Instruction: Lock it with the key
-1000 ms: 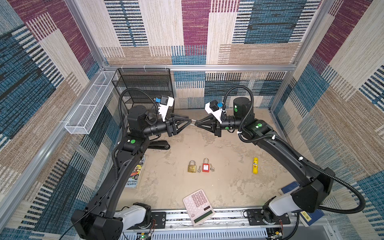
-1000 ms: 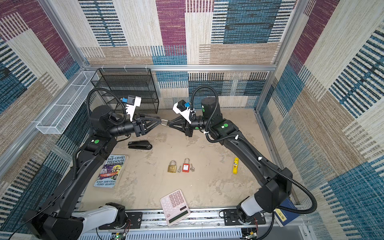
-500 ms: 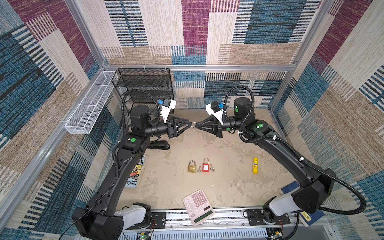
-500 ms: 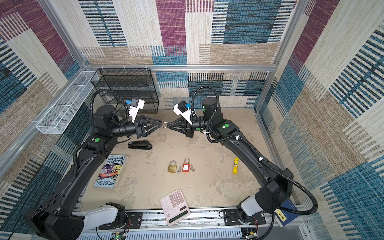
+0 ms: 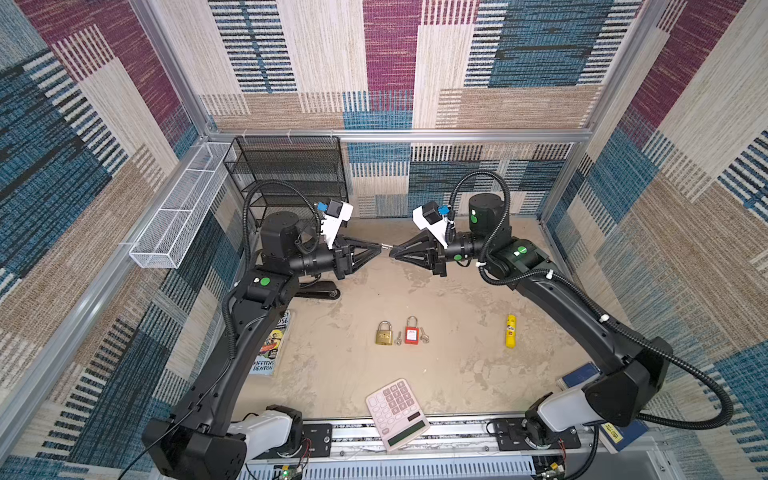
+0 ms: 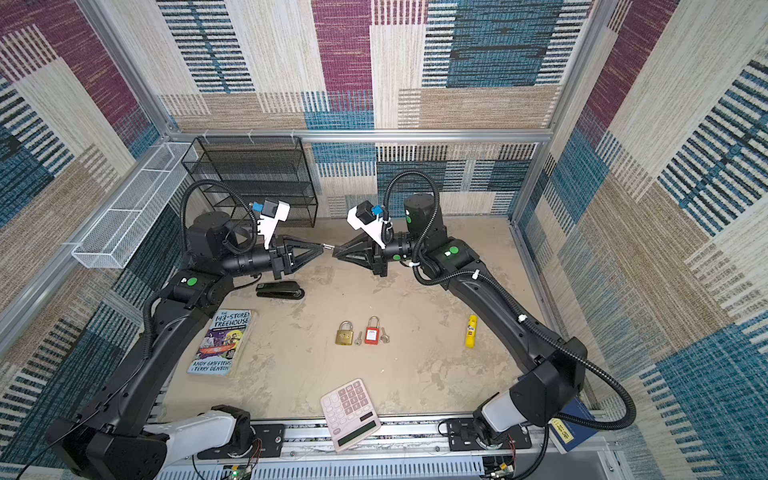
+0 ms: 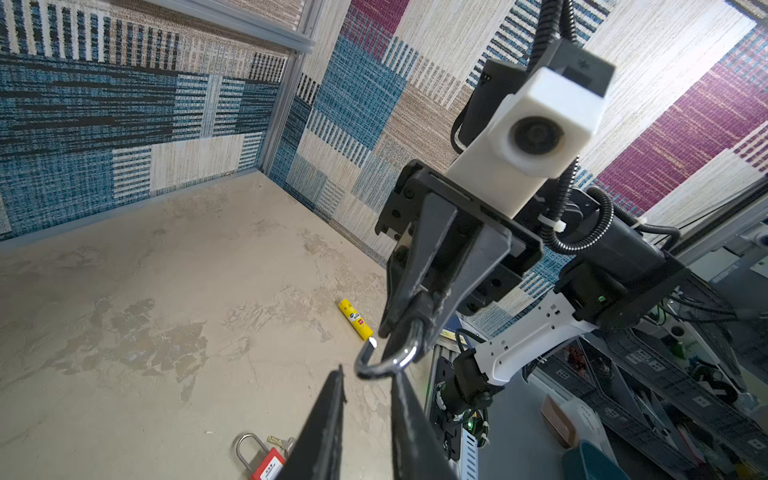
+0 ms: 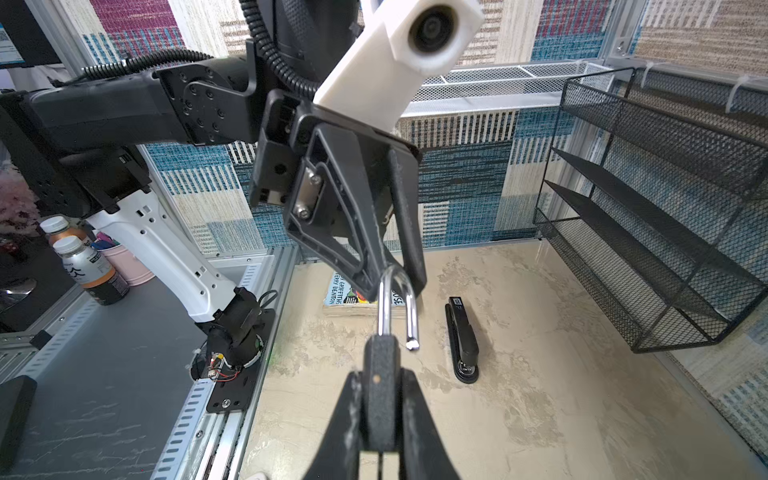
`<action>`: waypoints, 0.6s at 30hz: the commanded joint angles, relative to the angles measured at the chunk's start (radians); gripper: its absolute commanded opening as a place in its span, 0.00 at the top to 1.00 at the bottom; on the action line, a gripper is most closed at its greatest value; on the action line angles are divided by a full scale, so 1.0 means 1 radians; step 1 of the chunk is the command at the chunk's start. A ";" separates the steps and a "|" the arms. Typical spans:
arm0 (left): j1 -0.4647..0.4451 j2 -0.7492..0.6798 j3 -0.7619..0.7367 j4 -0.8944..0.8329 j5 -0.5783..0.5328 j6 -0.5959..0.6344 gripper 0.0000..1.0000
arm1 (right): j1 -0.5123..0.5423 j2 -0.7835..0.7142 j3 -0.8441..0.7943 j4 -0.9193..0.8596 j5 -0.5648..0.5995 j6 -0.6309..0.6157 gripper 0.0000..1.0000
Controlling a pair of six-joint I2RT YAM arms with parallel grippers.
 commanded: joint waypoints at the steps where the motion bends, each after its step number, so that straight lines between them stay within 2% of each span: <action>1: 0.001 -0.013 -0.001 0.019 0.022 0.032 0.80 | 0.000 0.008 0.017 -0.004 -0.029 -0.005 1.00; 4: 0.001 -0.014 -0.003 0.016 0.035 0.033 0.80 | 0.000 0.008 0.022 -0.004 -0.026 -0.009 1.00; 7: 0.001 -0.018 -0.002 0.012 0.024 0.041 0.74 | 0.000 0.017 0.038 -0.025 -0.026 -0.014 1.00; 11: 0.001 -0.015 0.003 0.031 0.042 0.034 0.73 | 0.000 0.032 0.050 -0.058 -0.035 -0.023 1.00; 13: 0.000 -0.012 0.003 0.038 0.054 0.027 0.74 | 0.000 0.031 0.049 -0.055 -0.035 -0.027 1.00; 18: 0.000 -0.014 0.002 0.040 0.059 0.025 0.86 | 0.000 0.031 0.049 -0.052 -0.037 -0.033 1.00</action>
